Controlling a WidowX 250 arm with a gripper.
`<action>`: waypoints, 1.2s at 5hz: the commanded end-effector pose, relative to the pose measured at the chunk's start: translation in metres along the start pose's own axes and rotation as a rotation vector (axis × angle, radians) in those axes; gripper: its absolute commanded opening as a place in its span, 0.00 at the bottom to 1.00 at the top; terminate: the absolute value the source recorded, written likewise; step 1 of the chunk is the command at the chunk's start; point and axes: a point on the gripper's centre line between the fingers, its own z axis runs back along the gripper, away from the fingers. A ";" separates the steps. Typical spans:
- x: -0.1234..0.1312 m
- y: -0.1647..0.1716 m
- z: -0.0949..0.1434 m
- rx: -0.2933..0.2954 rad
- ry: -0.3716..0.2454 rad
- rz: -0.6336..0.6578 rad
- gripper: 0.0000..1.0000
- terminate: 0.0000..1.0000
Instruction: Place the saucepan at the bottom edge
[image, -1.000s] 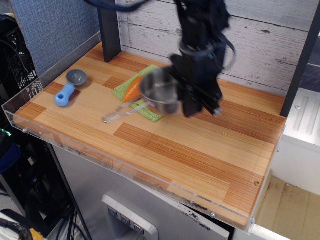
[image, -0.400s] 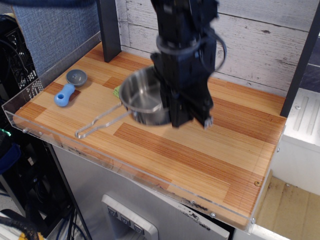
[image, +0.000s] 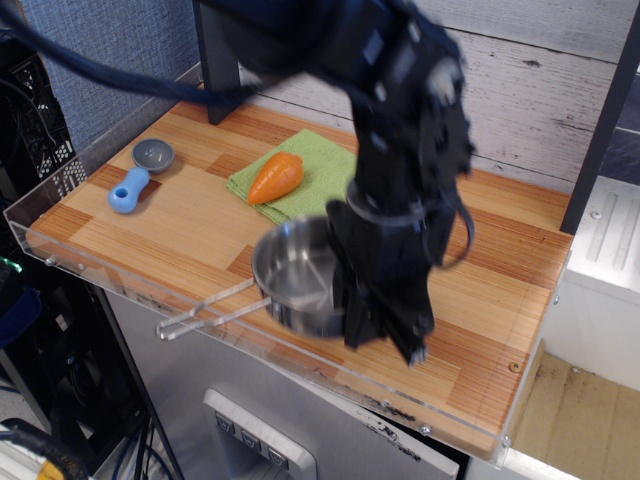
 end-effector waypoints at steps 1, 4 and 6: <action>0.011 0.006 -0.022 0.010 0.088 -0.056 0.00 0.00; 0.005 0.035 -0.028 -0.043 0.101 -0.021 0.00 0.00; 0.008 0.013 -0.020 -0.020 0.096 -0.125 0.00 0.00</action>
